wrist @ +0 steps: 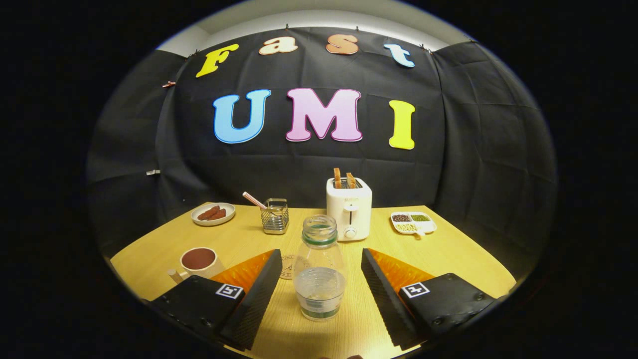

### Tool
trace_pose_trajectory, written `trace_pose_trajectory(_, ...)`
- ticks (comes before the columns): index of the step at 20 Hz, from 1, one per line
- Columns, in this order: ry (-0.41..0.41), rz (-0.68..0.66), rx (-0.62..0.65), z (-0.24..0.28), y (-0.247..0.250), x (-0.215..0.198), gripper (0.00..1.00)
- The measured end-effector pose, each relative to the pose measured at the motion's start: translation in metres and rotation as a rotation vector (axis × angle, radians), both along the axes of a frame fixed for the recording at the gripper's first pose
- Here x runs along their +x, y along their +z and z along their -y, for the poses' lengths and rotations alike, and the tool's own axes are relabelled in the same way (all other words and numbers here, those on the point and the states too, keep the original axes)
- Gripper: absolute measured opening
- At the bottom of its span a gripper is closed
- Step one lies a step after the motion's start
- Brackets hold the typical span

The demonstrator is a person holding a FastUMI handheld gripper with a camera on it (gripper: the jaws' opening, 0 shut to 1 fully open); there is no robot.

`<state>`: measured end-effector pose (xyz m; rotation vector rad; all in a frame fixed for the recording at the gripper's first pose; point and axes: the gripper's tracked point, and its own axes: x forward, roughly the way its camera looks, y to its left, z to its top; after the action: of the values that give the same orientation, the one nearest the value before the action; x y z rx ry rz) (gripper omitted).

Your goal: Take the bottle from table, then pour the juice into the cup, finally place the bottle on the coaster

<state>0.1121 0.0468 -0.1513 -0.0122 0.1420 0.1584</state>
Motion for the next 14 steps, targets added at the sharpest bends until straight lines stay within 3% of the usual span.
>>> trace_pose_trajectory(14, 0.010, -0.013, 0.013, 0.001, -0.063, 0.016, 0.96)
